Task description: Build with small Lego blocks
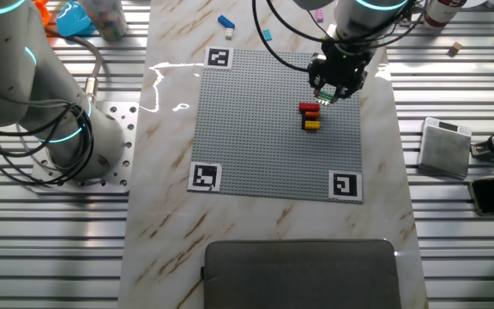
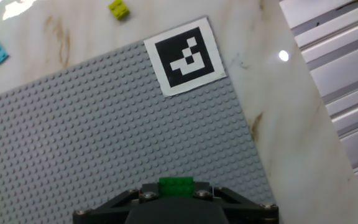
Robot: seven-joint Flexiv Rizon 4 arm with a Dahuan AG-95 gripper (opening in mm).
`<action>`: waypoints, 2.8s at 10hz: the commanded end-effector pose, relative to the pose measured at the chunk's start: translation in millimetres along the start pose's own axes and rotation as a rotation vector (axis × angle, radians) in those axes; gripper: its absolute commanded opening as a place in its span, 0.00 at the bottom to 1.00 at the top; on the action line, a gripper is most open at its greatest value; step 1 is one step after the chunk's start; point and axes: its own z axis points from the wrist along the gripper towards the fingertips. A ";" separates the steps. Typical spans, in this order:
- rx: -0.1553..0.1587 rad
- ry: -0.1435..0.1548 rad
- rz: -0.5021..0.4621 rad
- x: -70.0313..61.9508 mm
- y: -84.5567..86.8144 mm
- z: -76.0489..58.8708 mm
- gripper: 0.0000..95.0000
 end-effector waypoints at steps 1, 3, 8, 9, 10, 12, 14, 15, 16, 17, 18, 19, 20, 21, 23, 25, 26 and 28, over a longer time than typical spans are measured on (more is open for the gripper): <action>0.000 0.002 0.007 0.3 0.1 0.3 0.00; 0.004 0.000 0.024 0.3 0.1 0.3 0.00; 0.026 -0.016 0.019 -2.1 1.6 1.2 0.00; 0.025 -0.017 -0.005 -1.8 1.9 1.3 0.00; 0.026 -0.014 -0.061 -0.9 2.9 2.0 0.00; 0.027 -0.011 -0.134 0.4 4.4 3.2 0.00; 0.025 -0.016 -0.199 3.6 8.3 6.0 0.00; 0.024 -0.019 -0.213 4.9 9.9 7.2 0.00; 0.027 -0.018 -0.244 7.2 12.9 9.3 0.00; 0.029 -0.016 -0.264 8.7 15.0 10.7 0.00; 0.038 -0.011 -0.284 10.5 17.4 12.3 0.00; 0.045 -0.011 -0.292 11.5 18.9 13.3 0.00; 0.052 -0.014 -0.303 13.0 21.1 14.6 0.00; 0.063 -0.010 -0.316 13.4 21.7 15.1 0.00; 0.072 -0.003 -0.333 13.5 21.5 15.5 0.00; 0.079 -0.001 -0.345 13.9 20.9 16.6 0.00; 0.081 -0.002 -0.348 14.5 19.9 18.2 0.00; 0.081 -0.006 -0.348 15.3 18.7 20.3 0.00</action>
